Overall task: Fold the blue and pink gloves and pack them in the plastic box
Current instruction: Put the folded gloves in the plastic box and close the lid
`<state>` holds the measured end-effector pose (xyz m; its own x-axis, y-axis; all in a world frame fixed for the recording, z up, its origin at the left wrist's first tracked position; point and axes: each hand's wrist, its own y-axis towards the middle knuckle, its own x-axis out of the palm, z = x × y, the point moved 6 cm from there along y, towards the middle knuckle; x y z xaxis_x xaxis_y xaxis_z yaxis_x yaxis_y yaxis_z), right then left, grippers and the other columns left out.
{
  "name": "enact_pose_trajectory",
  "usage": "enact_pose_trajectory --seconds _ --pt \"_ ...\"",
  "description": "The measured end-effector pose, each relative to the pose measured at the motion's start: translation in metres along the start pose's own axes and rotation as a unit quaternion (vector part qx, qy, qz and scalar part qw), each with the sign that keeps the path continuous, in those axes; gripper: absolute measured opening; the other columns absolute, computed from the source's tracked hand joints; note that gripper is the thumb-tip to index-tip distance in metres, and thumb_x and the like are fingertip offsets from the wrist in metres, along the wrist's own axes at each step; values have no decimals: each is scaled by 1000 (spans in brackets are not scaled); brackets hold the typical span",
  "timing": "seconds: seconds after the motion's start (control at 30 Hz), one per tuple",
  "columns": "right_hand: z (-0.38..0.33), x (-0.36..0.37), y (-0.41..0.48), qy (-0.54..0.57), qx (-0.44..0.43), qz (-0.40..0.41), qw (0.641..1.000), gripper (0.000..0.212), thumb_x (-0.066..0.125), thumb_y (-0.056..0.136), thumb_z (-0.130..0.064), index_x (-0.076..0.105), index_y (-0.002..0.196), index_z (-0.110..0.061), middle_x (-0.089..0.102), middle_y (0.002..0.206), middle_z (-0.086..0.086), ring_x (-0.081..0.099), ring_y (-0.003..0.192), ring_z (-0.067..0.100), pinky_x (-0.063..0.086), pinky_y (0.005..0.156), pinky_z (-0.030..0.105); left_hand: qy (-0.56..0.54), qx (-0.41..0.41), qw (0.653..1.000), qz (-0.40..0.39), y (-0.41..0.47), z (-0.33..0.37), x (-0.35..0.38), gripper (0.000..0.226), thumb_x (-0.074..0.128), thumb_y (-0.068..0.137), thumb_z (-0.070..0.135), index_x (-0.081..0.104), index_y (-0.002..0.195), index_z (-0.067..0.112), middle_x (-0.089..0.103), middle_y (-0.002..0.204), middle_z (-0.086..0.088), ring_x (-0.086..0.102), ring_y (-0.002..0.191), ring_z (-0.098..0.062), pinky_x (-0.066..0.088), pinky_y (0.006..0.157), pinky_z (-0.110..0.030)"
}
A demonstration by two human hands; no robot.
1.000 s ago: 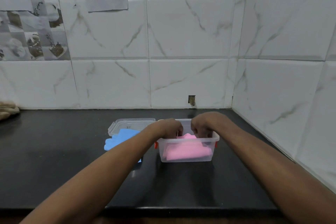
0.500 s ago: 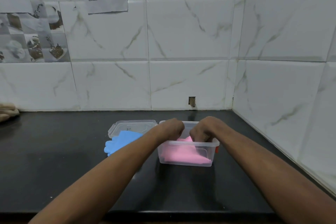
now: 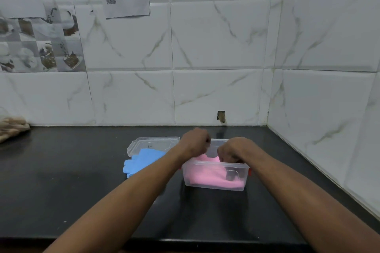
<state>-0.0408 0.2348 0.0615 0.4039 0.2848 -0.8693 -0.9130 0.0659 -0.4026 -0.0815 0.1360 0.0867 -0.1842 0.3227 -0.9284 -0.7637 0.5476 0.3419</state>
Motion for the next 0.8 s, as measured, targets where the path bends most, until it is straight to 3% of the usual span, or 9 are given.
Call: enact_pose_trajectory --seconds 0.17,0.3,0.37,0.43,0.47,0.53,0.63,0.7,0.8 --pt "2 -5 -11 34 -25 42 998 28 50 91 -4 68 113 -5 59 93 5 53 74 17 46 73 29 -150 -104 964 192 -31 -53 -60 16 61 82 9 76 87 9 76 85 -9 70 84 -25 55 77 -32" --pt "9 -14 -29 47 -18 124 991 21 59 87 0 70 104 -4 70 102 10 62 80 21 53 73 28 -93 -253 954 134 -73 -130 -71 5 68 78 9 70 78 5 69 76 -10 64 75 -26 46 62 -28" --pt "8 -27 -41 62 -18 214 975 12 62 86 -2 67 96 -3 70 104 15 67 86 26 54 72 33 -62 -311 945 85 -95 -160 -64 18 72 79 19 60 72 8 61 67 -8 58 68 -25 39 54 -27" --pt "-1 -44 -62 140 -34 335 931 6 59 88 -7 64 88 -4 70 99 16 65 90 28 50 70 32 -61 -332 940 53 -111 -177 -49 27 73 82 30 66 98 9 71 93 -9 66 89 -26 48 69 -29" --pt "-10 -52 -75 209 -54 384 898 8 60 89 -11 64 86 -5 70 95 16 65 87 29 49 69 31 -63 -339 938 41 -116 -183 -40 43 72 84 33 63 119 11 69 115 -9 64 107 -26 49 83 -31" --pt "-38 -64 -95 333 -114 430 831 12 59 89 -13 68 87 -5 72 89 14 68 84 30 53 75 35 -85 -342 935 41 -126 -187 -23 56 68 86 37 55 136 16 61 135 -8 57 122 -26 45 98 -33" --pt "-99 -63 -98 420 -165 393 801 19 54 90 -11 68 86 1 74 87 17 71 84 31 54 75 35 -81 -361 928 54 -133 -190 -5 47 64 87 44 62 126 17 65 127 -7 61 116 -24 46 93 -31" --pt "-135 -54 -80 417 -135 326 837 17 52 93 -13 59 87 2 71 100 23 67 96 35 46 69 28 -76 -376 920 78 -137 -190 -2 39 64 87 43 67 116 17 69 119 -5 63 110 -24 46 86 -30" --pt "-173 -31 -41 392 -85 202 894 20 50 94 -11 58 103 5 65 109 20 60 117 35 48 81 34 -96 -389 906 134 -147 -187 -2 26 64 85 38 70 98 16 72 103 -3 65 96 -24 43 74 -28"
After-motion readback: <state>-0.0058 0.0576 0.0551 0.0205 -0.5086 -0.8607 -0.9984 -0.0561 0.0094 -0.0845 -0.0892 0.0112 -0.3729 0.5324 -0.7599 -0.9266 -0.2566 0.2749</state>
